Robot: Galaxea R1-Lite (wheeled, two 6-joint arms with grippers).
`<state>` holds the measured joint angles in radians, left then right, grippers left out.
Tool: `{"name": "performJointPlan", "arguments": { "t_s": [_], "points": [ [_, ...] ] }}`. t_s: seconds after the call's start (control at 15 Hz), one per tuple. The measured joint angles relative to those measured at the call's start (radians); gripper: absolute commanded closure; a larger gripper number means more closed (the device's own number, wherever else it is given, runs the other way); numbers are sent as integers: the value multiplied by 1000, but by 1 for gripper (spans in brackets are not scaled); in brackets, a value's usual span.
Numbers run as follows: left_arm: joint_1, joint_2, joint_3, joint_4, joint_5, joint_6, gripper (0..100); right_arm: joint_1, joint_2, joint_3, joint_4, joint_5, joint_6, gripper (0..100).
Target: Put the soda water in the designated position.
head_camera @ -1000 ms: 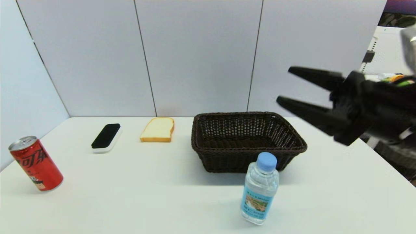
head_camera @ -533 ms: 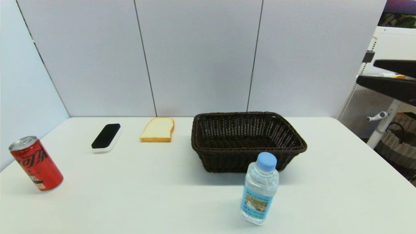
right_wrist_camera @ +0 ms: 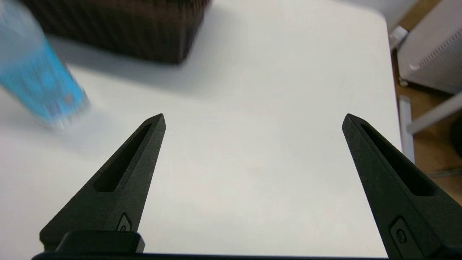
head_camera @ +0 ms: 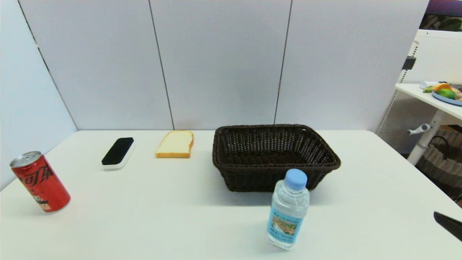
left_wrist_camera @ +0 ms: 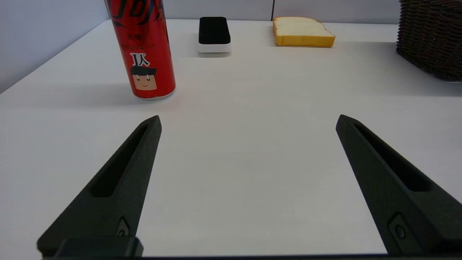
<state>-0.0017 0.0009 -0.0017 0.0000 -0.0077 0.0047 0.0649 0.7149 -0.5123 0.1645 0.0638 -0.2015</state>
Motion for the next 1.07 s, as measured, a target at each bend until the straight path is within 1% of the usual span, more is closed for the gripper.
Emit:
{"name": "performJointPlan", "arguments": {
  "t_s": [0.2, 0.33, 0.47, 0.6, 0.67, 0.8, 0.93, 1.0, 1.07],
  "points": [
    [0, 0, 0, 0, 0, 0, 0, -27, -169, 163, -4, -2, 3, 0],
    [0, 0, 0, 0, 0, 0, 0, -37, -271, 260, -18, 11, 19, 0],
    [0, 0, 0, 0, 0, 0, 0, -40, -346, 344, -63, 19, 26, 0],
    [0, 0, 0, 0, 0, 0, 0, -52, -420, 430, -144, 16, 28, 0],
    [0, 0, 0, 0, 0, 0, 0, -56, -458, 459, -170, 7, 31, 0],
    [0, 0, 0, 0, 0, 0, 0, -61, -528, 496, -173, -7, 39, 0],
    [0, 0, 0, 0, 0, 0, 0, -63, -602, 506, -171, -6, 48, 0],
    [0, 0, 0, 0, 0, 0, 0, -64, -637, 508, -170, -7, 63, 0],
    [0, 0, 0, 0, 0, 0, 0, -64, -665, 510, -168, -11, 91, 0]
  ]
}}
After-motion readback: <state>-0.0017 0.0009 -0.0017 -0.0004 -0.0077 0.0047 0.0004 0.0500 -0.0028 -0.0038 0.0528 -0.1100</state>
